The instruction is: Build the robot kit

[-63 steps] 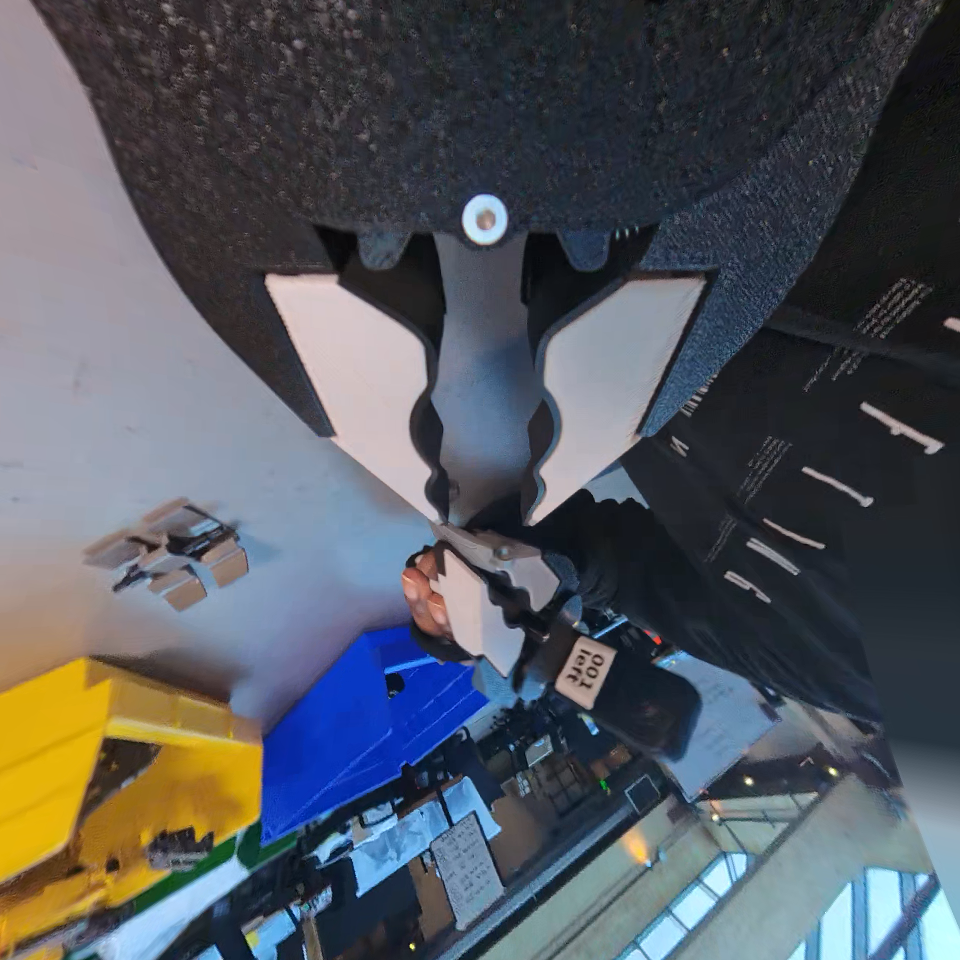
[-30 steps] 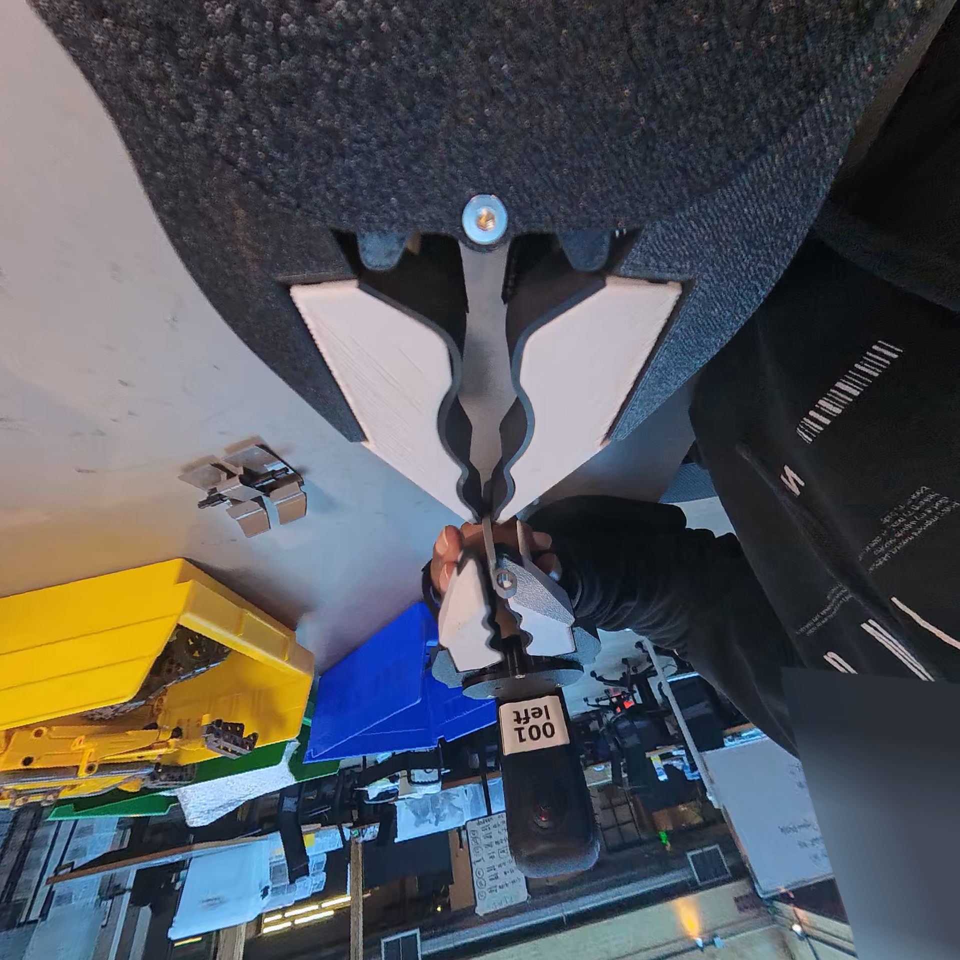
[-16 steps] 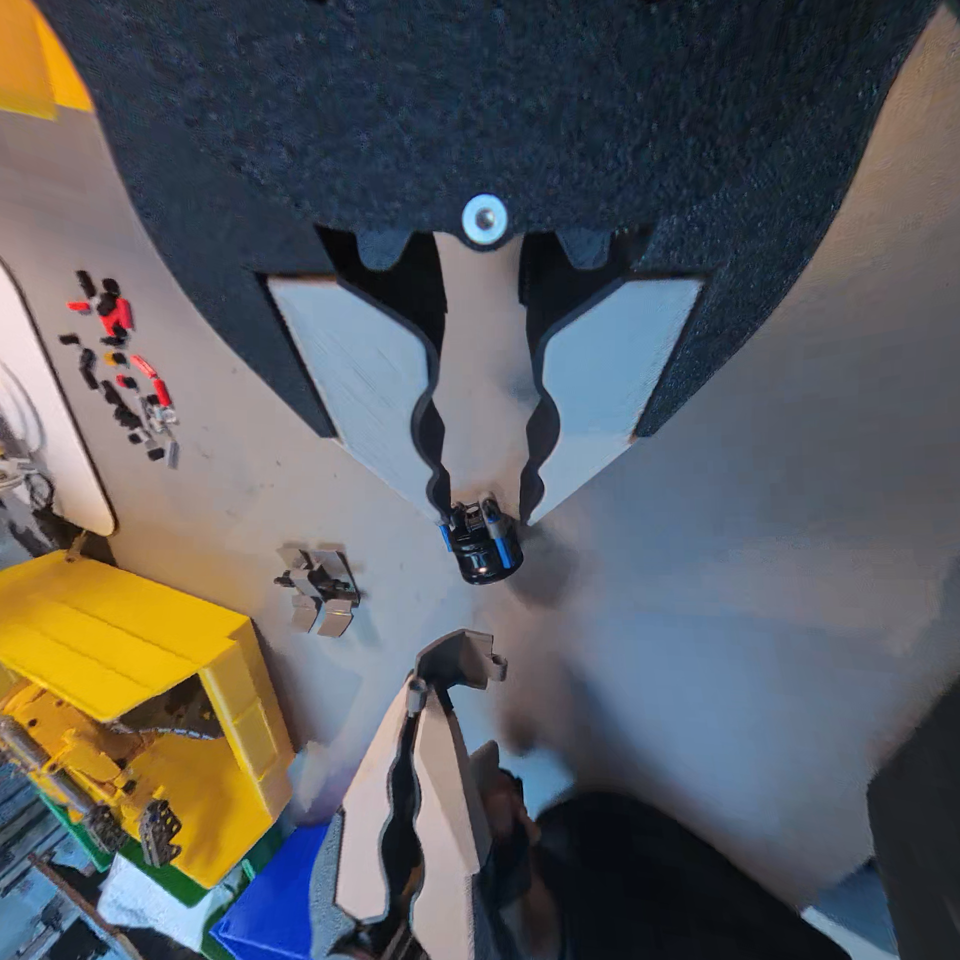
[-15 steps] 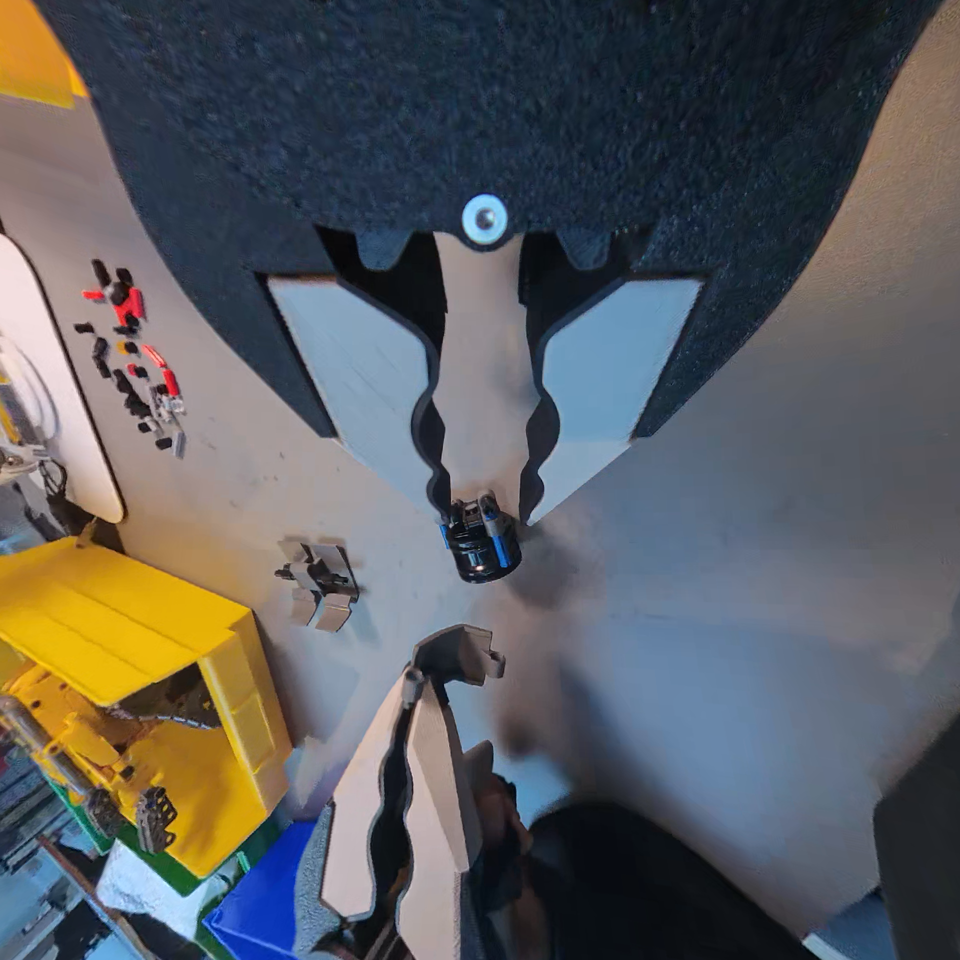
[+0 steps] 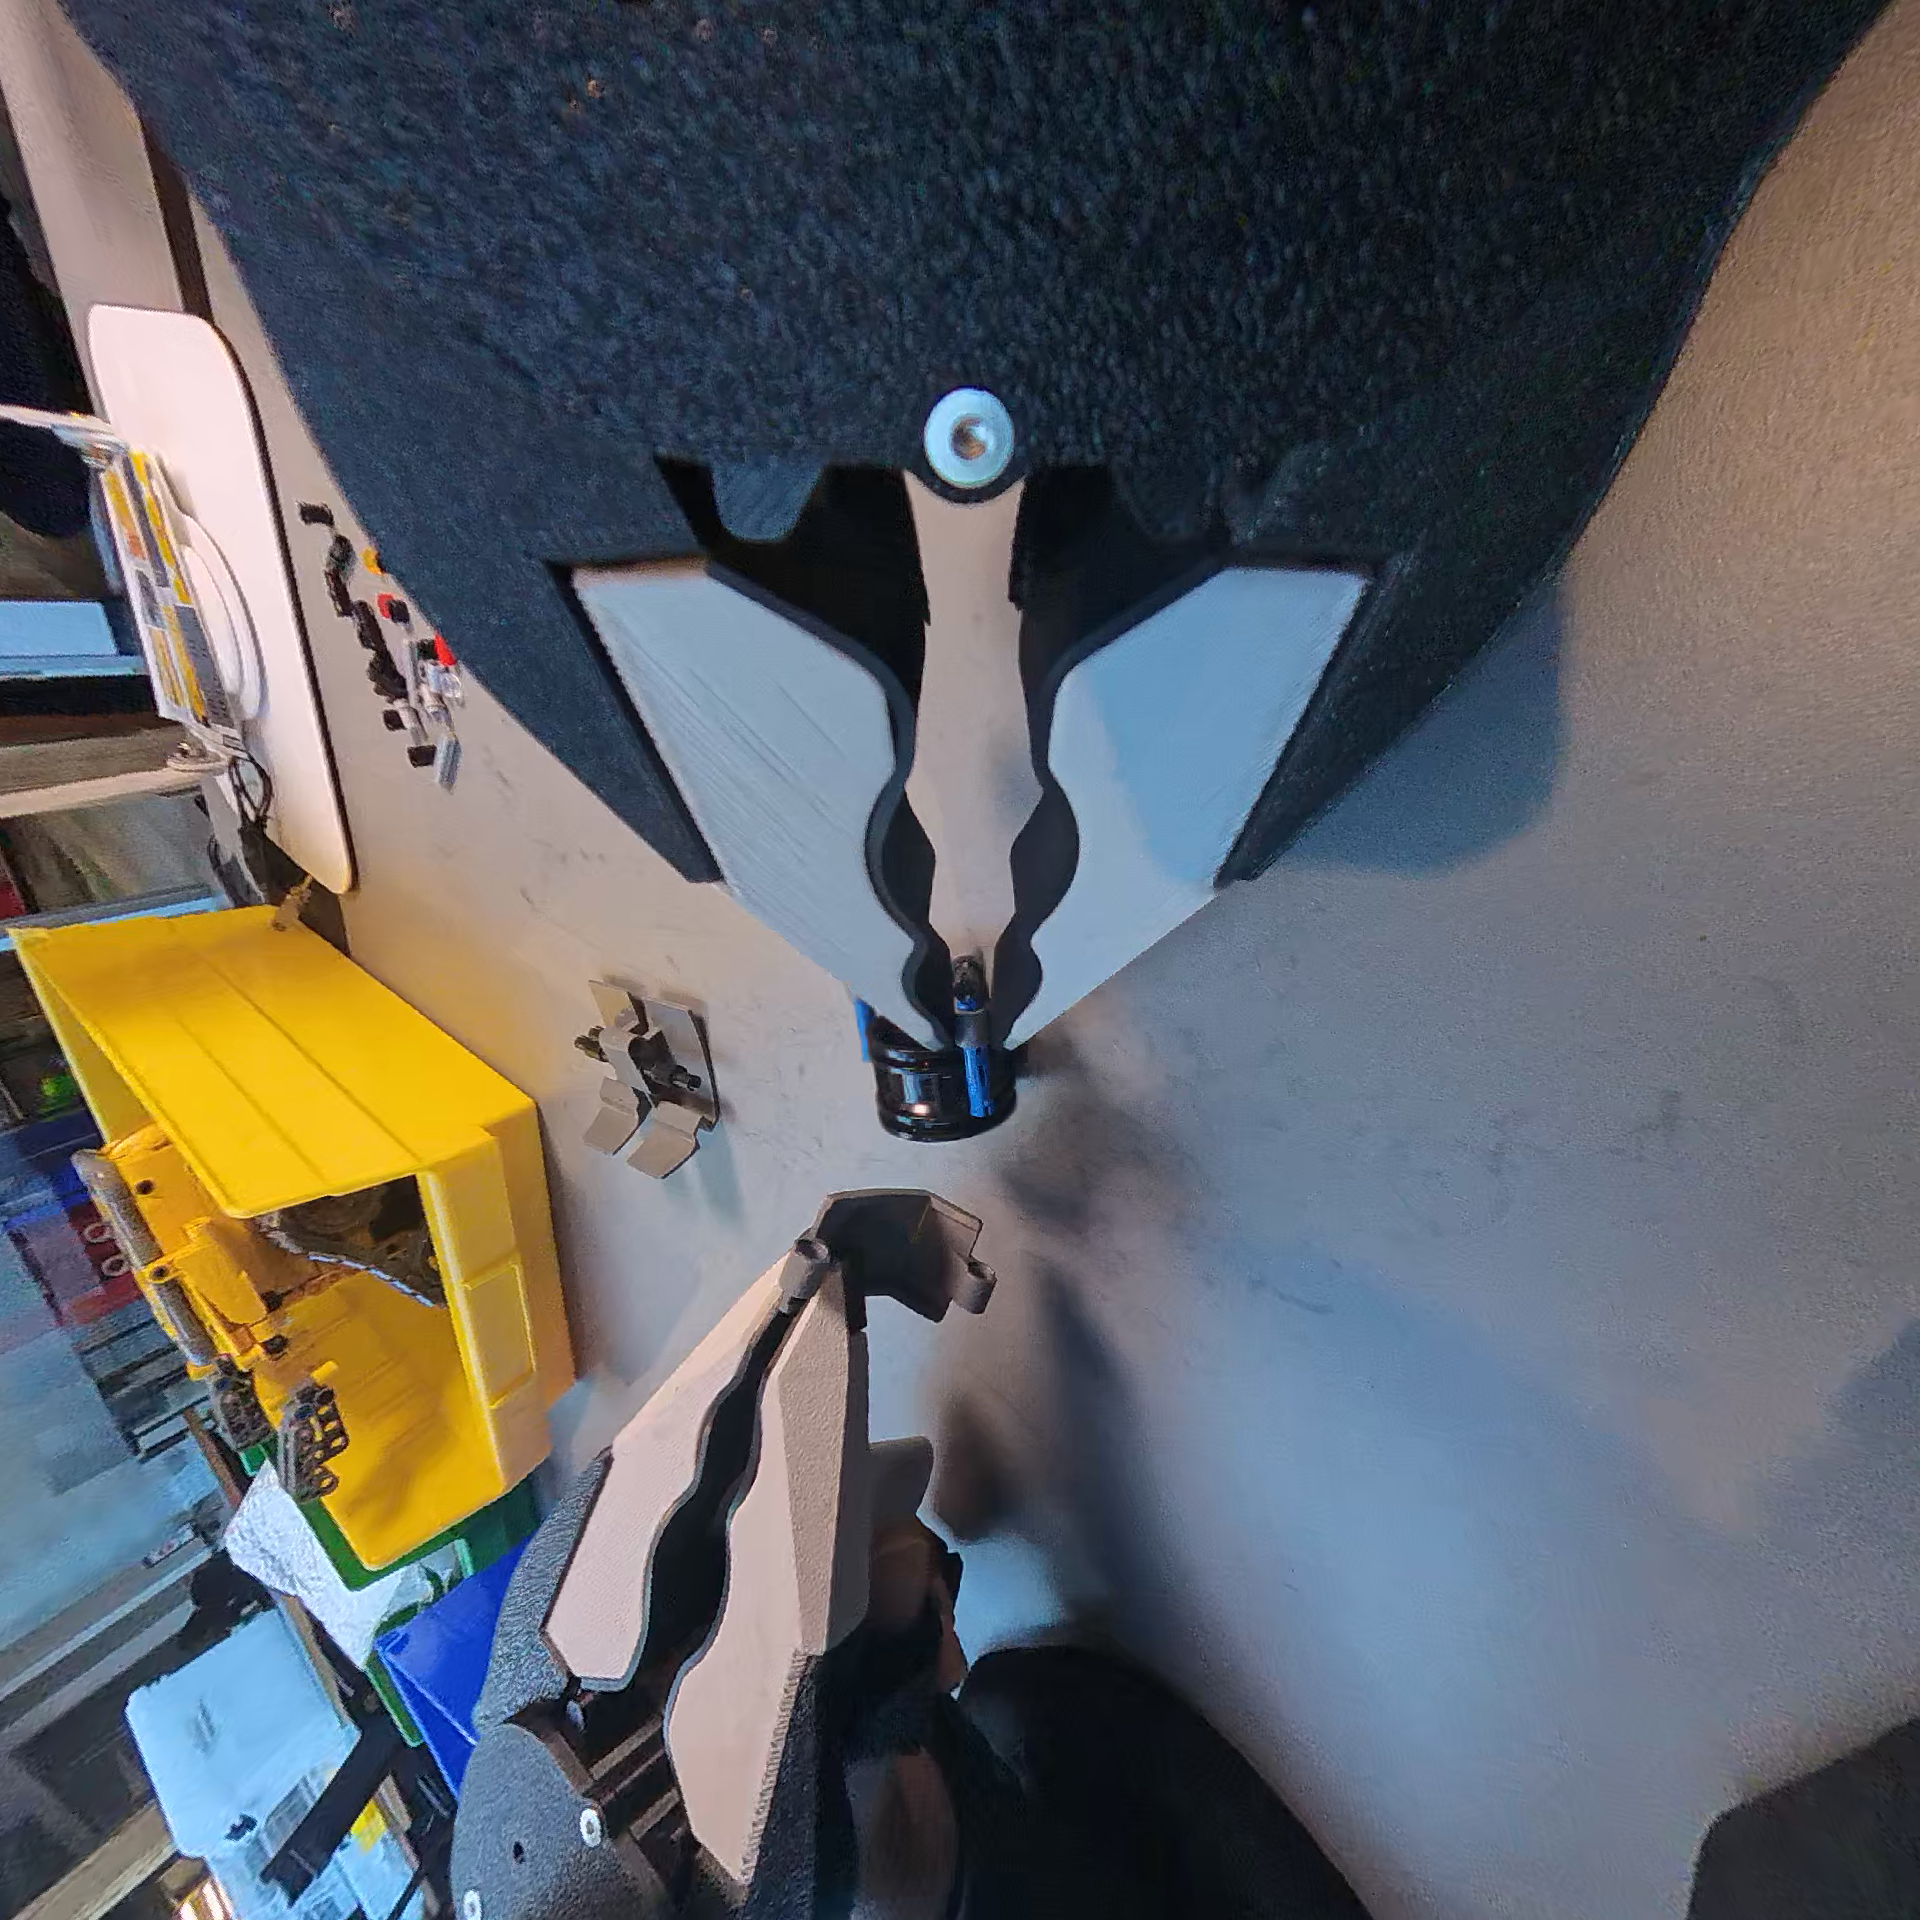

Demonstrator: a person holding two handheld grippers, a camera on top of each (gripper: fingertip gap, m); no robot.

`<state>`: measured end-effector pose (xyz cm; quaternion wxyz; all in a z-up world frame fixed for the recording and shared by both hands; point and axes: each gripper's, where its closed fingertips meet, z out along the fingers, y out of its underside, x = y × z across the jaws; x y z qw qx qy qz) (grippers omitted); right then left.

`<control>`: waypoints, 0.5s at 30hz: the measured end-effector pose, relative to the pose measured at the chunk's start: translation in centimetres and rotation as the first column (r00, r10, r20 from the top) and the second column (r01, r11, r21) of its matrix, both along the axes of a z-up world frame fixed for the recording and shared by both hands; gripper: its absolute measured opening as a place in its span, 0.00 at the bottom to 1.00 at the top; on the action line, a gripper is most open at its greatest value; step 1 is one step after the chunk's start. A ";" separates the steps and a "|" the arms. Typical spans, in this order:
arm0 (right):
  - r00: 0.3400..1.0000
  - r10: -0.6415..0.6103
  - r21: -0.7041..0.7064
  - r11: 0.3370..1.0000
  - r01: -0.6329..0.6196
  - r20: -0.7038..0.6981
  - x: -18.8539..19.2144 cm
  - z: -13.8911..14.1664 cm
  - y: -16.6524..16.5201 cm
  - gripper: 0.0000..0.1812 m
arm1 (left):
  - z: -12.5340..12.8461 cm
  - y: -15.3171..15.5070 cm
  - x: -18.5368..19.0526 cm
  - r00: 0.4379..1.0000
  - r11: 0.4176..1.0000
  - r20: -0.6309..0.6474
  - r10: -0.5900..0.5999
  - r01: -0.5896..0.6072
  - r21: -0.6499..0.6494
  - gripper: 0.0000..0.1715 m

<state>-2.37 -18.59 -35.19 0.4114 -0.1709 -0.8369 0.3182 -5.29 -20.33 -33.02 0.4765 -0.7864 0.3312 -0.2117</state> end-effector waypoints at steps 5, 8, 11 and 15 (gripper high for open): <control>0.995 -0.025 -0.277 0.960 0.049 0.093 -0.4 2.0 -0.3 0.03 | 1.3 0.0 0.2 0.998 0.999 0.056 -0.002 0.000 0.039 0.00; 0.982 -0.036 -0.539 0.832 0.132 0.185 -0.9 4.5 0.2 0.03 | 2.2 0.1 0.3 0.996 0.997 0.085 0.005 -0.011 0.076 0.01; 0.968 -0.027 -0.662 0.725 0.191 0.250 -0.9 5.5 0.2 0.03 | 2.7 0.2 0.3 0.994 0.996 0.109 0.020 -0.029 0.082 0.01; 0.957 -0.022 -0.760 0.603 0.244 0.290 -1.0 6.5 -0.1 0.01 | 2.3 -0.1 1.0 0.995 0.998 0.104 -0.004 -0.002 0.061 0.01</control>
